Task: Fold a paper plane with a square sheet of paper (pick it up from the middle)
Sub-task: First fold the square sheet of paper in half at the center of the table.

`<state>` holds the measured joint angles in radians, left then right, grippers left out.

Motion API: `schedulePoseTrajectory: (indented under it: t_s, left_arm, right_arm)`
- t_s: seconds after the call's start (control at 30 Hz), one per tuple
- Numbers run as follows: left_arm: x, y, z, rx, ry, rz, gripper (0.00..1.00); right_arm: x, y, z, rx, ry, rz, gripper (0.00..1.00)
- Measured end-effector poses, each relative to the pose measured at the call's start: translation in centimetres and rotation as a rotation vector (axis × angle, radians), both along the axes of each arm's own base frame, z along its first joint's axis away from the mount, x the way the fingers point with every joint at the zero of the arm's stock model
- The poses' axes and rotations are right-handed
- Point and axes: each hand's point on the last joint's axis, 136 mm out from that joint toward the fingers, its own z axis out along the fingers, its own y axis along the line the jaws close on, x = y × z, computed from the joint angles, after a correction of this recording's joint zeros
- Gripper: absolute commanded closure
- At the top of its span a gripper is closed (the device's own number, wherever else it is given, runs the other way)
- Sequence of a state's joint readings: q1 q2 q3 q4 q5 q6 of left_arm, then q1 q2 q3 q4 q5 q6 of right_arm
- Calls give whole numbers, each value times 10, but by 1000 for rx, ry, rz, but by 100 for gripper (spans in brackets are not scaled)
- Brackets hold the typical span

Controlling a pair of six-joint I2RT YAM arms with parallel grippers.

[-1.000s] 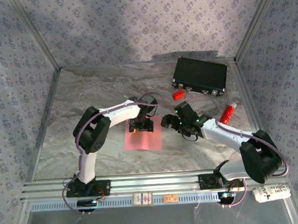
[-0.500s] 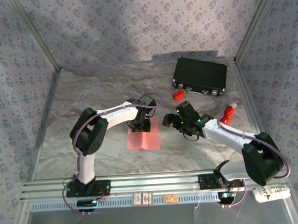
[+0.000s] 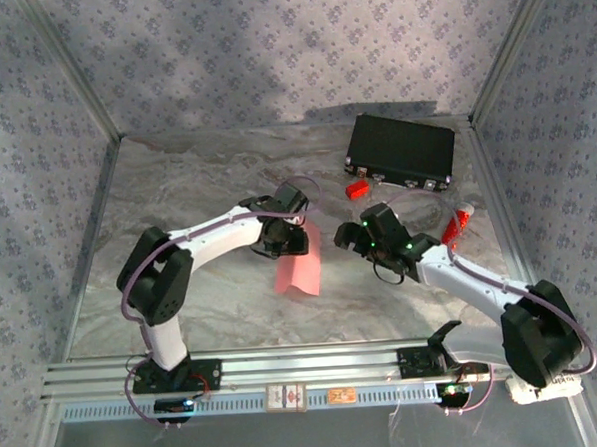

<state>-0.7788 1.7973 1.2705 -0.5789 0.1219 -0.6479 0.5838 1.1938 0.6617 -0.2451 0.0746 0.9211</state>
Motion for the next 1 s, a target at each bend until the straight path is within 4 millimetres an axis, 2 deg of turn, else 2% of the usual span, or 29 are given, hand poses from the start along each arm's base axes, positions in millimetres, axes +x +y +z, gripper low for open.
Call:
schedulePoseTrajectory:
  t_s: [0.27, 0.5, 0.7, 1.0]
  left_arm:
    - [7, -29, 32, -317, 32, 5, 63]
    - [11, -44, 42, -546, 106, 43, 63]
    - [4, -49, 36, -632, 153, 67, 63]
    - [2, -43, 8, -616, 200, 114, 63]
  right_arm:
    - [3, -15, 17, 7, -106, -59, 1]
    - [5, -24, 33, 9, -178, -75, 1]
    - [6, -27, 33, 29, -175, -65, 1]
    - [3, -18, 19, 78, -111, 10, 1]
